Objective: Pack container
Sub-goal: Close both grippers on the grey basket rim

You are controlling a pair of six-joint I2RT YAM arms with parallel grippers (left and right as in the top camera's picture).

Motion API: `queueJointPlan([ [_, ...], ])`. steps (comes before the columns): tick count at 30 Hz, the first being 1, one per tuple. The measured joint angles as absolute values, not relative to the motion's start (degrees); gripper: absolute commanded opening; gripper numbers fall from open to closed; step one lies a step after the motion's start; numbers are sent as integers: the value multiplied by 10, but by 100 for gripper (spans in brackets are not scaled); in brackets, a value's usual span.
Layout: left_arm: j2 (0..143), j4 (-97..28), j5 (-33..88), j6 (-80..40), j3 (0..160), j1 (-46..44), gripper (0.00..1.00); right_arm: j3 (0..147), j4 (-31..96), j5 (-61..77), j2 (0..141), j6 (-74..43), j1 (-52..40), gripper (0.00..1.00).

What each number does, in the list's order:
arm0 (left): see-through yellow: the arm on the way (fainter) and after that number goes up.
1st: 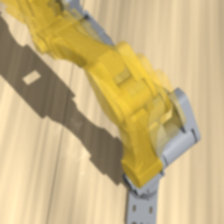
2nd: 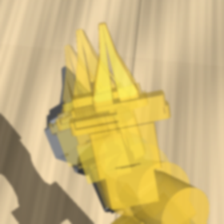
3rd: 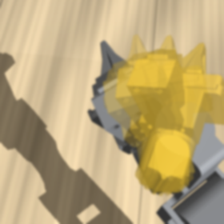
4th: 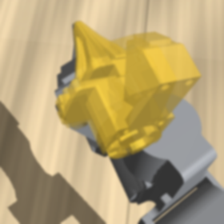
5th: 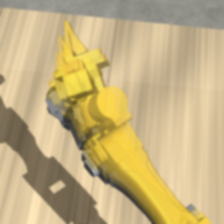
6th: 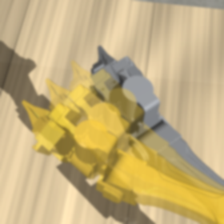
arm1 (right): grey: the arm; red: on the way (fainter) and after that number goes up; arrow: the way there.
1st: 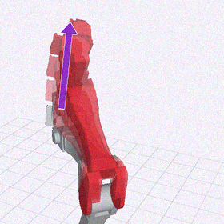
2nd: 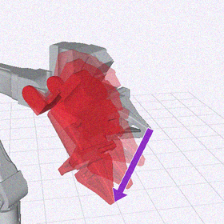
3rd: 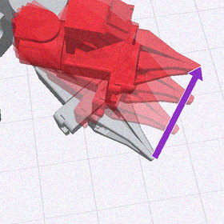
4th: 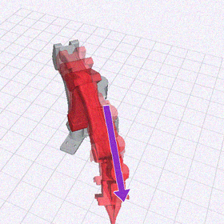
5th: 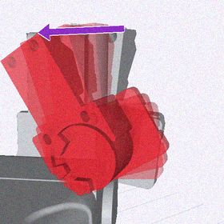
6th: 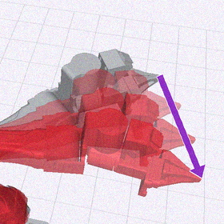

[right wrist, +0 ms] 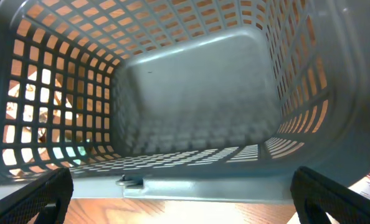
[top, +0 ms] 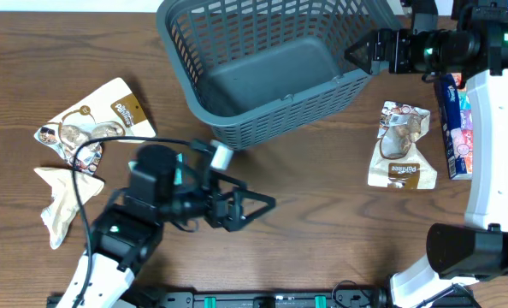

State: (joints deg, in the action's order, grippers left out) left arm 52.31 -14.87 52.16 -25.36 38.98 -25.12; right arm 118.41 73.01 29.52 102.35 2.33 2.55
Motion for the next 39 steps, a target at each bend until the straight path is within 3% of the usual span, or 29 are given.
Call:
queueJointPlan([
  [8, 523, -196, 422, -257, 424, -286, 99, 1185, 721, 298, 1023, 41, 25, 99],
  [13, 523, -200, 402, -257, 434, -296, 99, 1185, 633, 327, 1023, 49, 21, 99],
  [18, 524, -202, 396, -260, 434, -331, 99, 1187, 559, 352, 1023, 39, 7, 86],
  [21, 528, -193, 396, -263, 434, -352, 99, 1187, 555, 362, 1024, 32, -6, 93],
  [25, 532, -170, 394, -270, 434, -367, 98, 1188, 552, 368, 1030, 31, -13, 87],
  [30, 532, -162, 384, -272, 434, -369, 100, 1190, 550, 371, 1060, 27, -16, 66],
  [35, 548, -161, 372, -275, 435, -369, 71, 1190, 555, 371, 1095, 22, -22, 35],
  [36, 553, -161, 371, -276, 435, -369, 60, 1190, 554, 371, 1100, 22, -22, 29],
  [38, 563, -161, 368, -278, 435, -369, 28, 1190, 555, 371, 1106, 18, -23, 18],
  [39, 569, -161, 366, -278, 435, -369, 19, 1190, 555, 371, 1107, 16, -23, 14],
])
